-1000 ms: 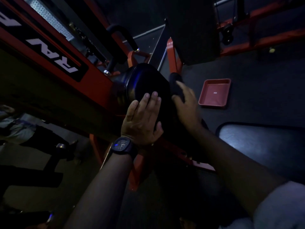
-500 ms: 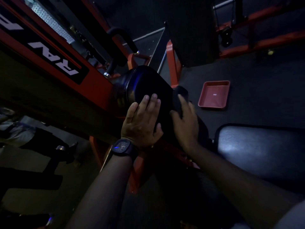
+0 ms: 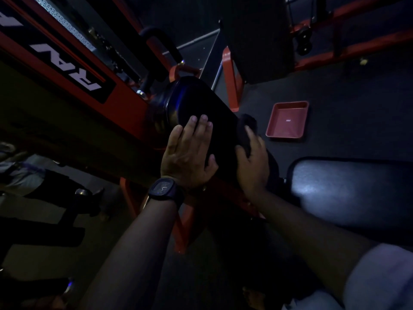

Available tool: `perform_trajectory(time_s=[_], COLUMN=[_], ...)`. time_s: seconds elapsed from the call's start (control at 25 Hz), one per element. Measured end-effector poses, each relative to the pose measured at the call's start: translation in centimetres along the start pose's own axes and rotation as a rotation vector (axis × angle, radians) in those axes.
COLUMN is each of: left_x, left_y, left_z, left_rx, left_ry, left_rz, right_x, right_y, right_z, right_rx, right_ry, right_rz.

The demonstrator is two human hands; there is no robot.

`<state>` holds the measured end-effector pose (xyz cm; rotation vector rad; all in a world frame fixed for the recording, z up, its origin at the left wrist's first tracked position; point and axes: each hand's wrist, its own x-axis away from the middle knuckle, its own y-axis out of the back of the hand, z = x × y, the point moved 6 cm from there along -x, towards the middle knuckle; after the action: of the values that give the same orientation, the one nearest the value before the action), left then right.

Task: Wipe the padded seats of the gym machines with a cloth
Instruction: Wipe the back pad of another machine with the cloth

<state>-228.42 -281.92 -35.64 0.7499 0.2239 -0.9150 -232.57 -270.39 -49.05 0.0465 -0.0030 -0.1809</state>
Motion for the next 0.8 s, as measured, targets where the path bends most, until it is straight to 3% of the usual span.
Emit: perform_trajectory(time_s=[0.08, 0.24, 0.28, 0.36, 0.4, 0.44, 0.56, 0.6, 0.72, 0.76, 0.8], left_x=[0.1, 0.1, 0.1, 0.1, 0.1, 0.1, -0.2, -0.4, -1.0, -1.2, -1.3], left_y=[0.1, 0.1, 0.1, 0.1, 0.2, 0.3, 0.6, 0.7, 0.6, 0.5, 0.4], left_z=[0.0, 0.1, 0.1, 0.0, 0.0, 0.0, 0.0, -0.2, -1.1, -1.3, -1.4], left_rx=[0.006, -0.005, -0.008, -0.026, -0.039, -0.051, -0.1, -0.108, -0.084, -0.079, -0.081], left_ry=[0.01, -0.006, -0.008, -0.02, -0.025, -0.033, -0.088, -0.127, -0.234, -0.237, -0.237], left_rz=[0.01, 0.019, 0.031, 0.06, 0.072, 0.08, 0.086, 0.093, 0.128, 0.142, 0.15], right_x=[1.2, 3.4, 1.9, 0.4, 1.0, 1.9, 3.4, 2.4, 1.2, 2.0, 2.9], right_y=[-0.1, -0.9, -0.6, 0.0, 0.1, 0.1, -0.7, -0.4, 0.7, 0.8, 0.4], right_z=[-0.6, 3.5, 2.2, -1.0, -1.3, -0.2, 2.8, 1.8, -3.0, -2.3, -0.9], right_rx=[0.037, 0.07, 0.07, 0.005, 0.028, 0.061, 0.062, 0.072, 0.03, 0.063, 0.084], right_ry=[-0.206, 0.355, 0.29, -0.116, -0.222, -0.153, 0.302, 0.28, -0.259, -0.243, -0.092], right_rz=[0.015, 0.116, 0.102, 0.037, 0.036, 0.054, 0.146, 0.134, 0.063, 0.075, 0.096])
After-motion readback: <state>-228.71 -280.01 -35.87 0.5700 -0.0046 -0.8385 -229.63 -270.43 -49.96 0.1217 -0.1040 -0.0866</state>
